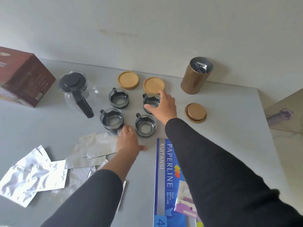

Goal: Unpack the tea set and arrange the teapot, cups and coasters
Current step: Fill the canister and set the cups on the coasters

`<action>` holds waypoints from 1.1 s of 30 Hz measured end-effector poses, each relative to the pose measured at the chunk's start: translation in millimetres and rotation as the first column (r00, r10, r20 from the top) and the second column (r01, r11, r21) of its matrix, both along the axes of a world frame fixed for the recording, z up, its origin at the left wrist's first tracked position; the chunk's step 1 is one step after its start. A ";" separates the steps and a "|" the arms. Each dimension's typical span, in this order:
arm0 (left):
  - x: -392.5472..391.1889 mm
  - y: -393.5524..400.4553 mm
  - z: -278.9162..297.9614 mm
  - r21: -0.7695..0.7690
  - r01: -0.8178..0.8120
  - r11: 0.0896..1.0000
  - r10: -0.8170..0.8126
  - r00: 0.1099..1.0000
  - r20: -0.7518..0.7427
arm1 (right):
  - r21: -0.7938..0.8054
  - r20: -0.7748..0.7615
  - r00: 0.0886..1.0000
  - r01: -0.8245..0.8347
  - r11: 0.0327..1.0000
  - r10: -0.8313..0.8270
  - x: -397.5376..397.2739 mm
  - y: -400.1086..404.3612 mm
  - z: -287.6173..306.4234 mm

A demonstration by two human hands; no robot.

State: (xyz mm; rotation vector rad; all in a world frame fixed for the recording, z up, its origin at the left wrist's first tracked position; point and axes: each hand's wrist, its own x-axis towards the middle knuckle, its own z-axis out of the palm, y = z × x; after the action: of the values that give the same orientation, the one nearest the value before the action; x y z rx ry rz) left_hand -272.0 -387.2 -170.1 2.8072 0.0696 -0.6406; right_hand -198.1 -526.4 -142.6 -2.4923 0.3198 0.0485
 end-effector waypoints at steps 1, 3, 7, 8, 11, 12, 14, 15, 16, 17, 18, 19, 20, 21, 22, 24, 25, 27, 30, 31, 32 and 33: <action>1.2 -1.3 0.9 0.014 0.002 1.000 -0.002 1.000 -0.007 | 0.010 0.000 1.000 -0.012 1.000 0.012 4.3 0.9 -1.7; 3.6 -3.6 2.6 0.043 -0.002 0.999 0.003 1.000 -0.023 | 0.022 0.002 0.999 -0.036 0.999 0.036 10.6 2.6 -5.9; 7.6 -8.7 4.8 0.117 0.026 0.993 -0.021 0.999 -0.038 | 0.028 -0.014 0.997 -0.070 0.997 0.070 19.3 3.9 -15.3; 8.1 -9.6 5.0 0.129 0.031 0.991 -0.026 0.999 -0.039 | 0.042 -0.017 0.997 -0.073 0.996 0.074 20.8 4.0 -17.7; 9.5 -10.3 4.3 0.142 0.029 0.989 -0.023 0.999 -0.045 | 0.121 -0.025 0.996 -0.083 0.989 0.087 24.0 5.5 -22.4; 9.3 -9.9 4.3 0.143 0.026 0.989 -0.019 0.999 -0.048 | 0.149 -0.029 0.996 -0.084 0.985 0.089 24.0 6.1 -23.3; 8.5 -9.6 4.5 0.140 0.020 0.990 -0.013 0.999 -0.050 | 0.170 -0.027 0.995 -0.087 0.981 0.093 22.7 5.0 -23.7; 8.0 -9.5 4.8 0.139 0.020 0.990 -0.014 0.999 -0.046 | 0.165 -0.022 0.996 -0.086 0.982 0.091 21.1 2.9 -22.8; 7.7 -9.1 4.8 0.138 0.022 0.990 -0.016 0.999 -0.041 | 0.160 -0.018 0.996 -0.080 0.984 0.084 19.0 -0.3 -21.6; 7.1 -8.8 5.3 0.138 0.023 0.990 -0.018 0.999 -0.037 | 0.158 -0.015 0.997 -0.070 0.985 0.073 15.7 -4.7 -19.7; 6.4 -8.5 6.0 0.138 0.023 0.990 -0.019 0.999 -0.036 | 0.158 -0.014 0.998 -0.057 0.986 0.060 11.9 -10.2 -17.6; 5.8 -7.9 6.3 0.138 0.023 0.990 -0.019 0.999 -0.034 | 0.158 -0.011 0.999 -0.045 0.986 0.048 7.4 -16.2 -15.4; 5.5 -7.3 6.7 0.138 0.023 0.990 -0.019 0.999 -0.032 | 0.158 -0.008 0.999 -0.035 0.987 0.036 2.4 -22.4 -13.2; 5.3 -6.8 7.2 0.136 0.025 0.990 -0.021 0.999 -0.030 | 0.156 -0.007 1.000 -0.028 0.987 0.029 -3.2 -28.5 -10.9; 4.9 -6.6 7.9 0.130 0.026 0.991 -0.022 0.999 -0.029 | 0.157 -0.010 1.000 -0.025 0.987 0.027 -9.6 -34.2 -8.7; 4.5 -6.2 9.4 0.118 0.027 0.993 -0.025 0.999 -0.024 | 0.168 -0.018 1.000 -0.022 0.986 0.026 -23.6 -43.2 -5.5; 4.3 -6.3 10.2 0.116 0.030 0.993 -0.028 0.999 -0.024 | 0.174 -0.021 0.999 -0.024 0.984 0.028 -31.5 -46.5 -4.8; 3.6 -5.9 12.0 0.118 0.036 0.992 -0.033 0.999 -0.026 | 0.175 -0.019 0.999 -0.040 0.984 0.044 -47.6 -49.9 -5.4; 4.5 -6.4 13.8 0.134 0.044 0.990 -0.040 0.999 -0.036 | 0.180 -0.033 0.997 -0.068 0.981 0.075 -66.2 -52.7 -10.0; 4.9 -6.8 14.3 0.139 0.044 0.989 -0.039 0.998 -0.039 | 0.182 -0.045 0.995 -0.076 0.980 0.086 -70.7 -53.6 -11.9; 5.5 -7.5 14.8 0.145 0.044 0.988 -0.038 0.998 -0.042 | 0.178 -0.052 0.994 -0.088 0.980 0.099 -74.2 -54.3 -13.7; 5.9 -8.0 15.4 0.151 0.046 0.987 -0.040 0.998 -0.043 | 0.170 -0.055 0.992 -0.100 0.980 0.111 -76.8 -54.9 -15.7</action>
State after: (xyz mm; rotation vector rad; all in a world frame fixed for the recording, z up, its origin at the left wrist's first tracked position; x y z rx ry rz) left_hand -266.0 -395.1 -154.7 2.9498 0.0685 -0.7303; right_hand -274.9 -581.3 -158.4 -2.3427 0.2005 0.1914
